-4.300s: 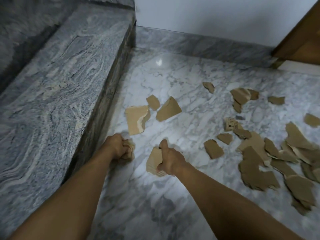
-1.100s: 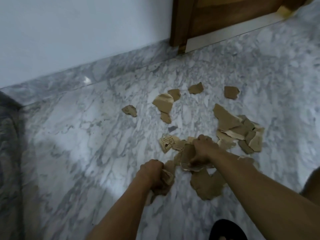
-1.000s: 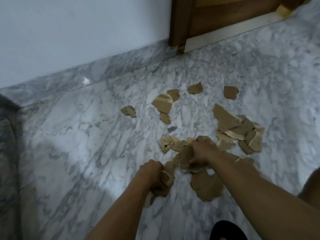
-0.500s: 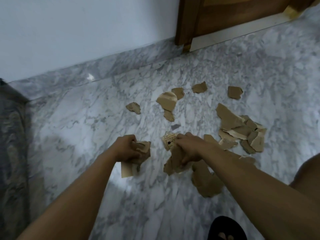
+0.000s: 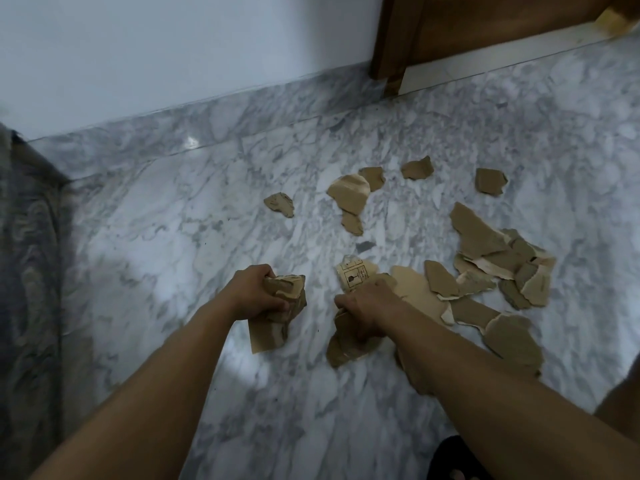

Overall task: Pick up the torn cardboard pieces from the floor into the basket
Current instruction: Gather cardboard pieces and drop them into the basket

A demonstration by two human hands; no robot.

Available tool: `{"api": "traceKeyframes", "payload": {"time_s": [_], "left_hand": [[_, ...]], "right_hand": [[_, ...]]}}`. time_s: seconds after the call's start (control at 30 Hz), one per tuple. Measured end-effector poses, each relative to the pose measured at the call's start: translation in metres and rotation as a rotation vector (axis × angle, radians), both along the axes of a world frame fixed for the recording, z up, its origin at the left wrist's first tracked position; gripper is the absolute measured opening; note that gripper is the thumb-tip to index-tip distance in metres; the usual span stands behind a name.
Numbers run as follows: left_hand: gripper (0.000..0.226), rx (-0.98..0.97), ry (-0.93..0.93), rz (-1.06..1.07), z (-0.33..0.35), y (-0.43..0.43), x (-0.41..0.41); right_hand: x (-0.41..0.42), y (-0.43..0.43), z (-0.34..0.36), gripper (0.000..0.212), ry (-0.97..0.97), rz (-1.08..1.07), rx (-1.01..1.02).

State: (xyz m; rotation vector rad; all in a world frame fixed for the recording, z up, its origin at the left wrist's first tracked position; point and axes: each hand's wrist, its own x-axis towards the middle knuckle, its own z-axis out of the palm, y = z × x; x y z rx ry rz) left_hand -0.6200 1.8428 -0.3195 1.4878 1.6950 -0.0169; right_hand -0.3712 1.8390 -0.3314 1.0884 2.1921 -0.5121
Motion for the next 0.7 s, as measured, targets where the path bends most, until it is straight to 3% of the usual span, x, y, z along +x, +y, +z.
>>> {"api": "traceKeyframes", "payload": {"time_s": [0.17, 0.27, 0.47, 0.63, 0.7], "left_hand": [[0.048, 0.02, 0.024, 0.049, 0.016, 0.026, -0.011], [0.045, 0.034, 0.076, 0.058, 0.029, 0.063, -0.017], [0.042, 0.051, 0.104, -0.021, 0.014, 0.132, -0.001], [0.088, 0.043, 0.357, -0.196, -0.024, 0.167, 0.017], [0.086, 0.025, 0.381, -0.193, -0.031, 0.173, 0.024]], "right_hand": [[0.008, 0.03, 0.016, 0.042, 0.116, -0.294, -0.116], [0.014, 0.066, 0.03, 0.045, 0.185, -0.397, -0.116], [0.01, 0.092, 0.006, 0.042, 0.129, -0.262, -0.022], [0.009, 0.091, -0.015, 0.054, 0.176, -0.094, 0.061], [0.01, 0.092, -0.017, 0.047, 0.201, -0.123, 0.033]]}}
